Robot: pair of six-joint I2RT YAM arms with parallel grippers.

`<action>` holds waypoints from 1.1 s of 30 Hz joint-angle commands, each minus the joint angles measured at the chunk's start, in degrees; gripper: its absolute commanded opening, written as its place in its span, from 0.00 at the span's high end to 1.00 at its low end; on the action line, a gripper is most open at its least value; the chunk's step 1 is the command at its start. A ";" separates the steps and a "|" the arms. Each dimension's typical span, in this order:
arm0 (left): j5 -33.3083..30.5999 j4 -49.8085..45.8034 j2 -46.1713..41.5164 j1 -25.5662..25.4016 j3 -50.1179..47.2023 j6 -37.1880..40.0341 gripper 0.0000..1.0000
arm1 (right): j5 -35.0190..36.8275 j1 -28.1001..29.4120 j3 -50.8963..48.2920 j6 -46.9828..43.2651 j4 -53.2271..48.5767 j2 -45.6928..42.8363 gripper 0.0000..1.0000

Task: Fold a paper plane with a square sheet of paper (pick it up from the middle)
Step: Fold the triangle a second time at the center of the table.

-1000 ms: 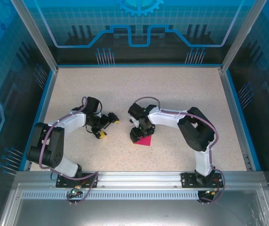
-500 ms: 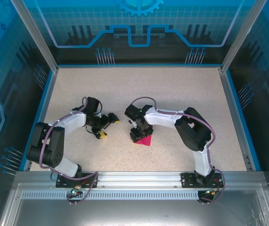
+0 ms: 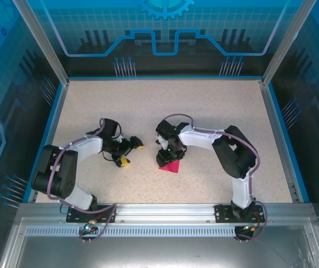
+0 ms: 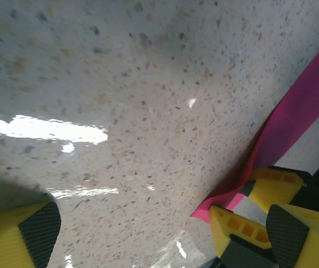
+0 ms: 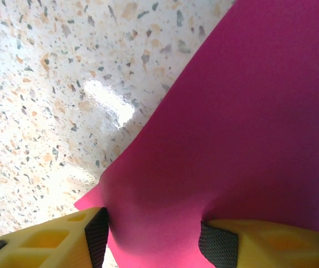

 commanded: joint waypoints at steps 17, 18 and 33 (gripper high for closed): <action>4.41 7.04 -1.31 -5.77 -1.72 -0.82 0.16 | 7.60 -0.12 -7.45 0.08 6.98 3.58 0.60; 4.73 7.62 -1.43 -6.12 -1.95 -0.91 0.21 | 7.12 -0.20 -7.58 0.14 7.11 3.45 0.61; 6.90 15.32 3.68 -14.32 -0.17 -3.48 0.82 | -2.65 -4.53 -13.53 -0.30 14.55 -4.31 0.69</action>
